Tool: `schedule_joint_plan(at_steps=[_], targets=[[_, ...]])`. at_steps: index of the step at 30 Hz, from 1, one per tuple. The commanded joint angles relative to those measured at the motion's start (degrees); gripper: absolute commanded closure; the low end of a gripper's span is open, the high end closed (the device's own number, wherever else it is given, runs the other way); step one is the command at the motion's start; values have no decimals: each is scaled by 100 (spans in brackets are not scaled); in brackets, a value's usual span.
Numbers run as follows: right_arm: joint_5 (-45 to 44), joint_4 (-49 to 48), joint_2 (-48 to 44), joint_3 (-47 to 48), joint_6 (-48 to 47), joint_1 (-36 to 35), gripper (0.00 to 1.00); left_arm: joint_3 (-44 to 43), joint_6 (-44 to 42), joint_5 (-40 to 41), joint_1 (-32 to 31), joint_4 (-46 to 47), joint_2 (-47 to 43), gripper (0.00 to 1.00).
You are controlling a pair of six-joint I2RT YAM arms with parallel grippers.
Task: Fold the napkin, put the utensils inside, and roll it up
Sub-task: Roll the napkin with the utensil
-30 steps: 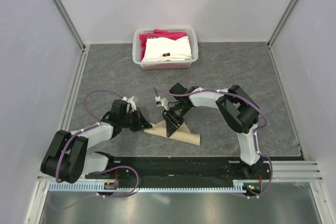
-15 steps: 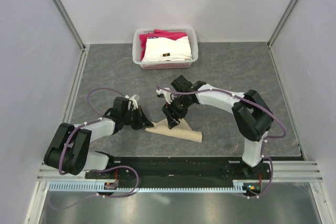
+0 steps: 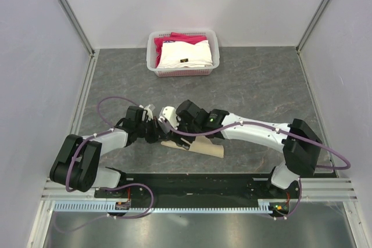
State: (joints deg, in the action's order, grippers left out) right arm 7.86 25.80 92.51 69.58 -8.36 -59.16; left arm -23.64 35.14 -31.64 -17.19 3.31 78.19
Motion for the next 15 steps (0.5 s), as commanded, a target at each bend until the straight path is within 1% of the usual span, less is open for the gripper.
schedule_joint_plan(at_steps=[1,8,15], targets=[[-1046,-514,232,-243,133,-254,25,-44,-165,237,-4,-533,152,98],[-1339,-743,426,-551,-17,-562,27,-106,-174,237,-4,-595,231,98],[-1322,-919,584,-823,-43,-667,30,-150,-191,219,-4,-639,311,98]])
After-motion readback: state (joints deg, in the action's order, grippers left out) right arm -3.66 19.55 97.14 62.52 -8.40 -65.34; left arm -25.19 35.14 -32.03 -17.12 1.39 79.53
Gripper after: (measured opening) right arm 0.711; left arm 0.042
